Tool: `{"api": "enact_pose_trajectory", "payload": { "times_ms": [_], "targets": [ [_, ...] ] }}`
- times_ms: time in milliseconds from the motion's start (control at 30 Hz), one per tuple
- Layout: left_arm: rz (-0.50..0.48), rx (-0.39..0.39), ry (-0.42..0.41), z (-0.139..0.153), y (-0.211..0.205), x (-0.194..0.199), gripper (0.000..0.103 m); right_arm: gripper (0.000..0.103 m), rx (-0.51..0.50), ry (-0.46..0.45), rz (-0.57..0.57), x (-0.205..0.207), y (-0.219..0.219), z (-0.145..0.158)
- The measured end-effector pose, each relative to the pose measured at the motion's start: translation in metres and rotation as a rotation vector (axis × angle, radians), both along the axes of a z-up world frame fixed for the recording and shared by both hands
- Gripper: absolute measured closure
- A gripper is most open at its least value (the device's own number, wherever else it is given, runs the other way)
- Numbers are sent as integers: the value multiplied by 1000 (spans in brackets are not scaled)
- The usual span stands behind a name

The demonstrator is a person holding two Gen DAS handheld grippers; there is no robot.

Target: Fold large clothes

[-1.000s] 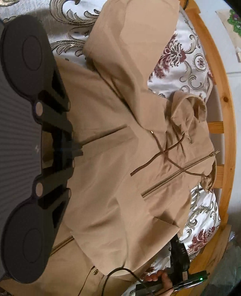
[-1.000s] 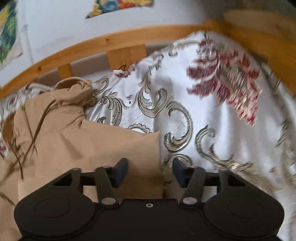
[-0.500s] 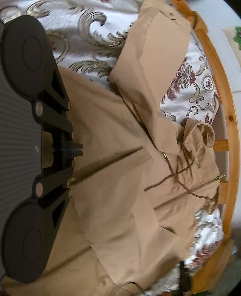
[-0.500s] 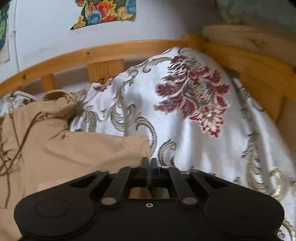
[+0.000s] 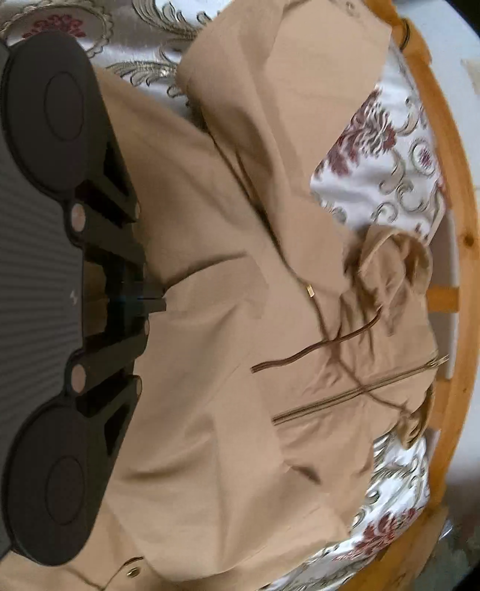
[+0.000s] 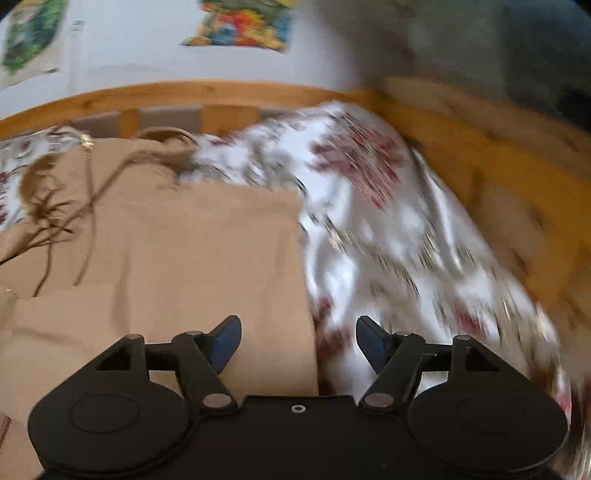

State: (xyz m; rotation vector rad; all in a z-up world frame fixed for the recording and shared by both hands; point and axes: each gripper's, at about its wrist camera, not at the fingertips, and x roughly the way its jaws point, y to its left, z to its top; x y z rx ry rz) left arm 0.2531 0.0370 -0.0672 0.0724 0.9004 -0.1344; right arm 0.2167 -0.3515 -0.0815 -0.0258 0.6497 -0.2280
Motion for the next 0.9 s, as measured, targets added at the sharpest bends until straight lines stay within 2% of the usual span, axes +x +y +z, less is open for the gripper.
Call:
{"api": "enact_pose_trajectory", "payload": {
  "times_ms": [100, 167, 233, 333, 400, 433, 500, 533, 567, 633, 767, 833, 900],
  "targets": [
    [53, 72, -64, 8, 0, -18, 103, 35, -23, 19, -46, -3, -1, -18],
    [100, 100, -58, 10, 5, -31, 103, 35, -60, 21, -50, -5, -2, -30],
    [93, 106, -12, 4, 10, -34, 103, 32, -92, 0, -31, -11, -1, -40],
    [48, 112, -2, -3, 10, -34, 103, 30, -156, -2, -2, -11, 10, -48],
    [64, 58, 8, 1, 17, -31, 102, 31, -173, -7, 0, -11, 13, -49],
    [68, 24, 13, 4, 21, -32, 93, 31, -176, -15, 3, -12, 14, -47],
    [69, -8, 2, 11, 29, -37, 68, 31, -167, -32, 12, -13, 13, -44],
    [67, -11, -15, 15, 35, -42, 37, 30, -159, -39, 15, -15, 13, -42],
    [74, -12, -41, 19, 41, -47, 22, 29, -148, -45, 21, -16, 13, -39],
    [108, -16, -114, 29, 55, -55, 20, 23, -133, -57, 34, -18, 14, -33],
    [183, -25, -127, 52, 96, -48, 11, 11, -114, -101, 64, -24, 20, -21],
    [264, -31, -152, 67, 119, -40, 3, 2, -111, -124, 84, -29, 25, -15],
    [354, -26, -183, 81, 142, -26, 0, 1, -115, -143, 110, -35, 32, -10]
  ]
}}
